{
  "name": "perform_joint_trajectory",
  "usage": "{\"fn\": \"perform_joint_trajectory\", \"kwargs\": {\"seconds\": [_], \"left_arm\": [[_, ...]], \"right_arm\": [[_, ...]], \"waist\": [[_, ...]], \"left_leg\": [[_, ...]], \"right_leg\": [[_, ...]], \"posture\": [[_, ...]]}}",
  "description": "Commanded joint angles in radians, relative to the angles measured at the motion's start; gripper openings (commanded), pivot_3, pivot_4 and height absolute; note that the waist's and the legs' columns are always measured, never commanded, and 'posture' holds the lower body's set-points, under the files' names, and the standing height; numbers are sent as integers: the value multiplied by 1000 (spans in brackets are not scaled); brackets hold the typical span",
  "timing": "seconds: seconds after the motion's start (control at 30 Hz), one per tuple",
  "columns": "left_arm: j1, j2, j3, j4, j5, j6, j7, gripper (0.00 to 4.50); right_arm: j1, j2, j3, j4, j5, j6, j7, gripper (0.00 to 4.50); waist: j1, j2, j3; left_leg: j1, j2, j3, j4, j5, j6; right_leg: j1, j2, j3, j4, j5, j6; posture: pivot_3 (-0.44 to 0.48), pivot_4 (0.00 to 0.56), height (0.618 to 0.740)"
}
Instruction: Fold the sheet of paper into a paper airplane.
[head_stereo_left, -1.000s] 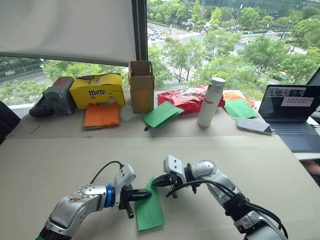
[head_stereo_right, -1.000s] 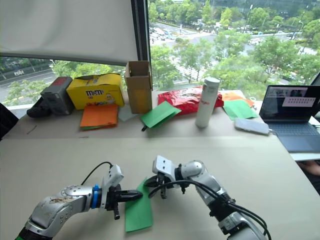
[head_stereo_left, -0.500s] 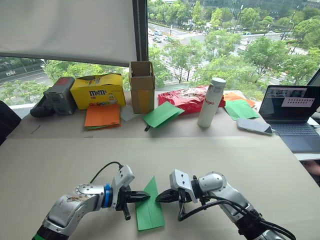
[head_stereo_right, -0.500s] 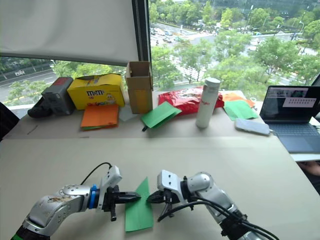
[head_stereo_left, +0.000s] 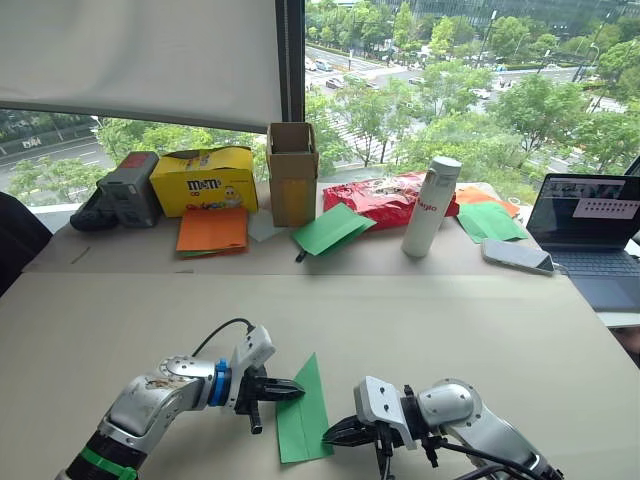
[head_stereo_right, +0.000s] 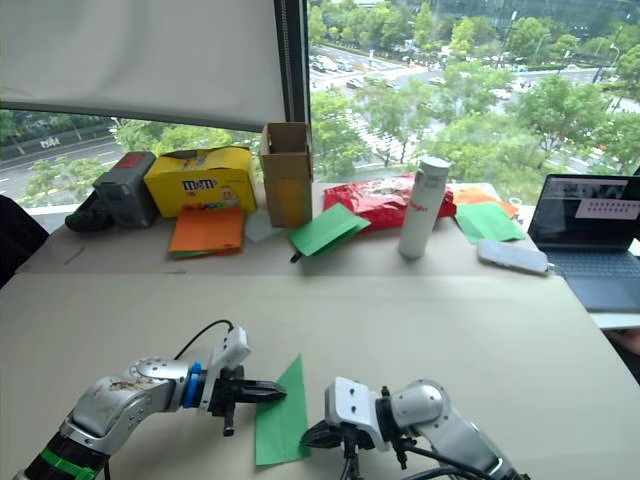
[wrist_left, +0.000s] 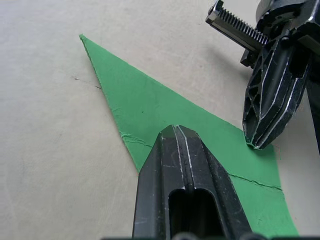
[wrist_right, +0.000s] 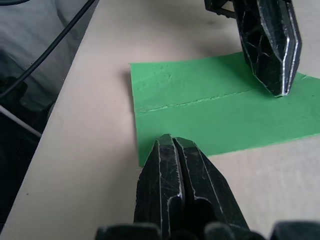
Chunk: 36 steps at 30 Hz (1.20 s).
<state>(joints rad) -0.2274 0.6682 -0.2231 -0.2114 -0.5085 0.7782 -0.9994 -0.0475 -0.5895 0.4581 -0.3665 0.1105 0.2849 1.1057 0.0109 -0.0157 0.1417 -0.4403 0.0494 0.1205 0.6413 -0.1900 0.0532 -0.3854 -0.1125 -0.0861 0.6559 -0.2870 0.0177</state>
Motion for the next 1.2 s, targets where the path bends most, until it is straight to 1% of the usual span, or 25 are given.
{"fn": "perform_joint_trajectory", "kwargs": {"seconds": [0.03, 0.13, 0.23, 0.3, 0.37, 0.43, 0.53, 0.63, 0.7, 0.77, 0.83, 0.9, 1.07, 1.2], "left_arm": [[-22, -5, -10, 24, 18, -8, -8, 0], [-36, -17, -16, 45, 23, -15, -9, 0], [-45, -30, -21, 60, 31, -23, -10, 0], [-48, -40, -21, 65, 33, -27, -8, 0], [-50, -49, -17, 70, 35, -31, -3, 0], [-51, -54, -15, 73, 38, -35, -1, 0], [-54, -65, -5, 82, 42, -43, 8, 0], [-67, -78, 2, 92, 46, -45, 16, 0], [-73, -84, 4, 94, 47, -45, 18, 0], [-81, -89, 3, 98, 48, -45, 21, 0], [-101, -91, -16, 127, 81, -91, 13, 0], [-123, -97, -32, 163, 108, -128, 2, 0], [-243, -186, -62, 346, 173, -223, -8, 0], [-283, -202, -79, 417, 204, -269, -60, 0]], "right_arm": [[125, -92, 36, 4, -32, 54, -6, 23], [166, -149, 8, -42, -26, 59, -25, 23], [167, -194, -37, -95, 2, 78, -38, 23], [120, -220, -99, -150, 42, 123, -42, 23], [16, -221, -173, -205, 100, 194, -56, 23], [-51, -210, -194, -224, 127, 239, -72, 23], [-145, -156, -135, -216, 106, 279, -104, 23], [-201, -37, -23, -132, 72, 288, -143, 23], [-199, 46, -4, -62, 97, 300, -167, 23], [-204, 51, 42, 8, 45, 250, -157, 23], [-205, 79, 43, 45, 53, 245, -164, 23], [-208, 87, 49, 55, 60, 256, -160, 23], [-208, 73, 72, 65, 46, 280, -148, 23], [-214, 70, 71, 64, 44, 293, -155, 23]], "waist": [[4, 0, -1], [4, -1, -2], [9, 0, -2], [12, -1, -3], [11, -1, -2], [8, -1, -2], [3, -2, -1], [2, -2, -2], [3, -2, -2], [2, -2, -1], [0, -2, -1], [0, -2, -1], [1, -2, -2], [-1, -2, -2]], "left_leg": [[0, 0, 0, 0, 0, 0], [0, 0, 0, 0, -1, 2], [0, -1, 0, 0, -2, 3], [0, -1, 0, 0, -3, 5], [-1, -2, 0, 1, -3, 5], [-1, -2, 0, 2, -3, 5], [-1, 0, 1, 2, -3, 5], [-2, 0, 0, 1, -3, 5], [-4, 0, 0, 0, -2, 4], [-6, -1, 1, 1, 1, -1], [-6, -2, 1, 2, 1, 0], [-5, -2, 1, 3, -1, 3], [-5, -1, 1, 3, 0, 2], [-5, -1, 1, 3, 0, 2]], "right_leg": [[0, 0, 0, 0, 0, 0], [1, -1, 0, -2, 0, 0], [4, -1, 0, -8, 0, 1], [5, -2, 0, -10, 1, 2], [5, -3, 1, -10, 1, 3], [4, -3, 1, -10, 3, 3], [3, -2, 1, -10, 3, 2], [2, 0, 1, -8, 2, 0], [0, 1, 0, -7, 2, 1], [0, 2, -1, -6, 2, 1], [0, 1, -1, -6, 3, 1], [0, 2, -1, -7, 3, 2], [1, 2, -2, -6, 3, 2], [1, 3, -1, -6, 3, 2]], "posture": [[0, 150, 740], [0, 150, 740], [0, 150, 740], [0, 150, 740], [0, 150, 740], [0, 150, 740], [0, 150, 740], [0, 150, 740], [0, 150, 740], [0, 150, 740], [0, 150, 740], [0, 150, 740], [0, 150, 740], [0, 150, 740]]}}
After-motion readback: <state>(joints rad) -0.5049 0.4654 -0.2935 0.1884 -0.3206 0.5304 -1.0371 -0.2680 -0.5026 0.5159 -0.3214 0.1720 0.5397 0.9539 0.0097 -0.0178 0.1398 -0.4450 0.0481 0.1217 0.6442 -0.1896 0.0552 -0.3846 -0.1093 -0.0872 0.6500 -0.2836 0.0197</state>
